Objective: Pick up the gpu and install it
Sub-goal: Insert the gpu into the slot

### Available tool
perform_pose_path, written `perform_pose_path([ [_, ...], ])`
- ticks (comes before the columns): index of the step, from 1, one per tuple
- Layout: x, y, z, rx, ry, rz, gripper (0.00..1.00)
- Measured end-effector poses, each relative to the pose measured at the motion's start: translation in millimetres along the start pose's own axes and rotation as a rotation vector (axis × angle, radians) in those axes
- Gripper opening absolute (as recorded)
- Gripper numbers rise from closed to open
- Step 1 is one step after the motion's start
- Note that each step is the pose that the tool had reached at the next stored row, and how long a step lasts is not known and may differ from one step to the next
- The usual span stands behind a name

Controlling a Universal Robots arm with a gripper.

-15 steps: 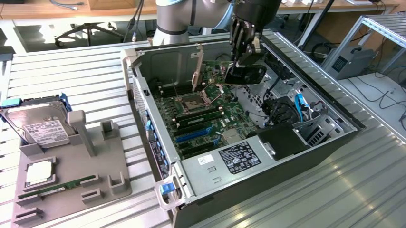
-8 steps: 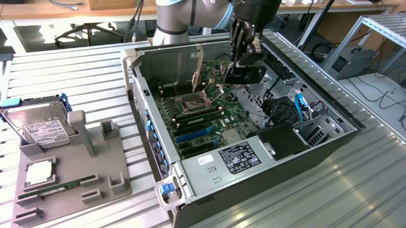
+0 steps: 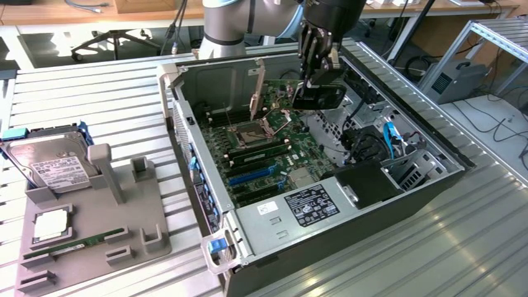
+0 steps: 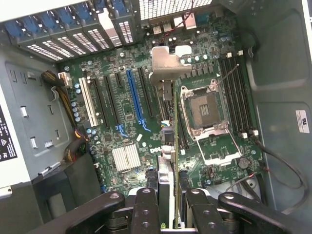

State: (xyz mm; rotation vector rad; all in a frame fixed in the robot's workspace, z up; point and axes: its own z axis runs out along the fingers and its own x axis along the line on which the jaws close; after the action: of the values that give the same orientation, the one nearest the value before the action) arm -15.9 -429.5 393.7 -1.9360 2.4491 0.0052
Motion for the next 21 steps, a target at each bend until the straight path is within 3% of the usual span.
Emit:
perform_pose_path([
  [21,0.0,0.0,0.1,-0.0004,0.0006,-0.033,0.27],
])
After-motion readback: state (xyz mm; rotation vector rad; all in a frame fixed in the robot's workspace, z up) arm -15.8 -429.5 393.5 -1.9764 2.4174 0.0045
